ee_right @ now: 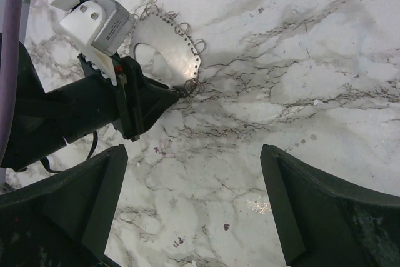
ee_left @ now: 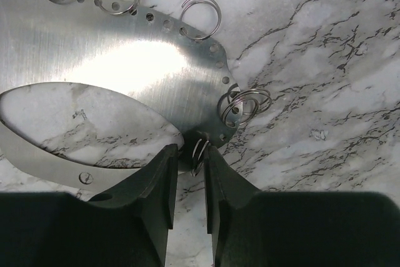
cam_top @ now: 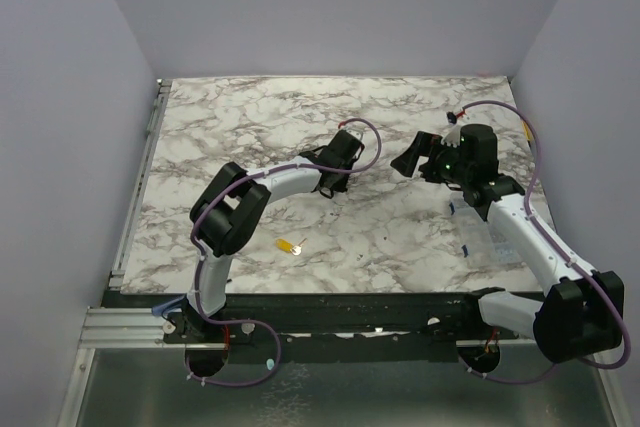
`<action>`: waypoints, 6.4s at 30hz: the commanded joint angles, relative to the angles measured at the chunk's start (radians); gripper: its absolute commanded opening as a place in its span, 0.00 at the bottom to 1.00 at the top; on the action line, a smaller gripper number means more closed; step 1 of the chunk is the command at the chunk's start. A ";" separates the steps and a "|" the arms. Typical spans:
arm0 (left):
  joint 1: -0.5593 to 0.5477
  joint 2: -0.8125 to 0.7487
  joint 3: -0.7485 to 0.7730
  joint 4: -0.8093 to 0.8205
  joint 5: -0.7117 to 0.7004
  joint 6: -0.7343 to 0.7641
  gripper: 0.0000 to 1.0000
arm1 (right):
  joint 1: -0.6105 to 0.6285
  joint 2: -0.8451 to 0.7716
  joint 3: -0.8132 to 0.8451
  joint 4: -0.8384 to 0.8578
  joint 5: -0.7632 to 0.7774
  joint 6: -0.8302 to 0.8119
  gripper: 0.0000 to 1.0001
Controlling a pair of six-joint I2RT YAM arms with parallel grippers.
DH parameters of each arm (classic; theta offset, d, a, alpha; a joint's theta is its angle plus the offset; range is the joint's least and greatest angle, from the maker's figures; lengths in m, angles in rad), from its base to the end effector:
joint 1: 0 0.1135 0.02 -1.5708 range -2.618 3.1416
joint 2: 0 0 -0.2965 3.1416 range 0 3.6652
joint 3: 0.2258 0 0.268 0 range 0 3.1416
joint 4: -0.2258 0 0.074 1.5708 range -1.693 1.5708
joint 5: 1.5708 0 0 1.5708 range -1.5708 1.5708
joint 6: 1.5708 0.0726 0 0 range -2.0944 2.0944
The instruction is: Put the keys on the keyring
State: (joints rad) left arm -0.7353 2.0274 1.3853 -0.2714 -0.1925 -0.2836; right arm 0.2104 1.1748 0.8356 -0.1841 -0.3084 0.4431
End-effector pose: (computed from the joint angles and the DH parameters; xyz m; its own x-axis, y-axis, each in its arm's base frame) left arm 0.3687 -0.3148 0.1563 -0.7236 0.2842 -0.6290 0.3846 0.9227 -0.0256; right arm 0.2848 0.0834 0.2852 -0.6371 0.2817 -0.7175 -0.2025 0.8370 0.5084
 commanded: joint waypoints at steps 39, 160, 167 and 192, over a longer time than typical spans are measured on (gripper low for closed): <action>-0.025 -0.503 -0.329 0.370 0.013 0.321 0.00 | 0.023 -0.082 -0.022 0.112 -0.184 -0.054 1.00; -0.025 -1.063 -0.925 1.413 0.501 -0.045 0.00 | 0.425 0.028 0.154 0.538 -0.467 -0.234 0.22; -0.025 -1.044 -0.937 1.414 0.492 -0.053 0.00 | 0.437 0.019 0.149 0.564 -0.482 -0.237 0.01; -0.023 -1.168 -0.705 0.629 0.596 0.319 0.84 | 0.445 -0.115 0.192 0.188 -0.336 -0.631 0.01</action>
State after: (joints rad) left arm -0.7551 0.8688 0.5362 0.7856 0.3164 -0.1928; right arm 0.6407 1.1168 0.9947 0.1165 -0.7235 -0.0456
